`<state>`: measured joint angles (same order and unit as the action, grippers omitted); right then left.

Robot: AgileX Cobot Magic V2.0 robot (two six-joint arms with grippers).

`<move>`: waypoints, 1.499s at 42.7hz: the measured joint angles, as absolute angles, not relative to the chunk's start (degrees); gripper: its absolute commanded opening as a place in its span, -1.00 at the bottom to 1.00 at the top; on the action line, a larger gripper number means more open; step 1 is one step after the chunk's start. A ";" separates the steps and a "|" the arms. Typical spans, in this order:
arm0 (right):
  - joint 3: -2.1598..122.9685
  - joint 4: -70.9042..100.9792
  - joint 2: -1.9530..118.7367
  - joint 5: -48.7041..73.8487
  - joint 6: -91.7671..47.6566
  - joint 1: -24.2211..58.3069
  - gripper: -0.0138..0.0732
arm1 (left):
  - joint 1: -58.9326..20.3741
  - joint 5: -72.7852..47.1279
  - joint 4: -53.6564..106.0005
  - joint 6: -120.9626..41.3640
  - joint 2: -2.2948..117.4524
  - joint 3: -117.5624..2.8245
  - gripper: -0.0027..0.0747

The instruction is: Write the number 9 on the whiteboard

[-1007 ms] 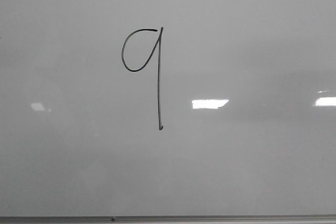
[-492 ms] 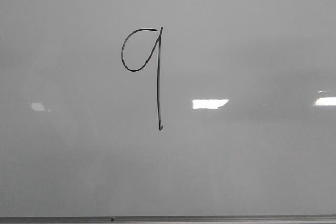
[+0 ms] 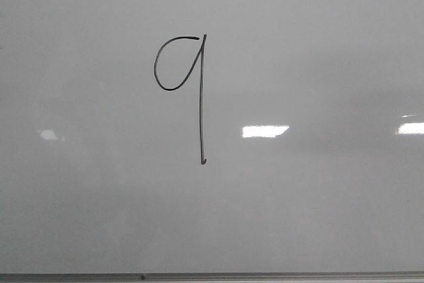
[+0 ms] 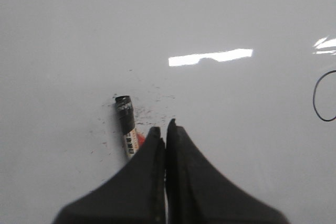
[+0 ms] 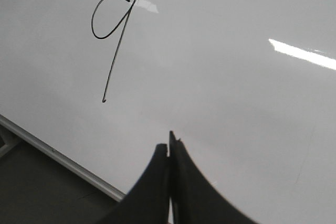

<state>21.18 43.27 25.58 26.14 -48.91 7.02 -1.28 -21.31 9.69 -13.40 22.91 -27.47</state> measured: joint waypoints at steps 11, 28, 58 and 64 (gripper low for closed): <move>21.18 43.27 25.58 26.14 -48.91 7.02 -0.84 | -1.23 -17.70 2.62 -6.07 5.25 -14.10 -0.98; 21.18 43.27 25.49 26.11 -48.91 7.02 -0.84 | -1.23 -12.98 2.42 -5.86 -0.30 0.43 -0.98; 21.18 43.27 25.49 26.11 -48.91 7.02 -0.84 | -1.23 -9.56 2.42 -5.86 -0.30 0.43 -0.98; 21.18 43.27 25.49 26.11 -48.91 7.02 -0.84 | -1.01 -9.56 2.42 -5.86 -0.30 0.43 -0.98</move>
<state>21.18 43.27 25.49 26.11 -48.91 7.02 -1.01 -9.56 2.42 -5.86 -0.30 0.43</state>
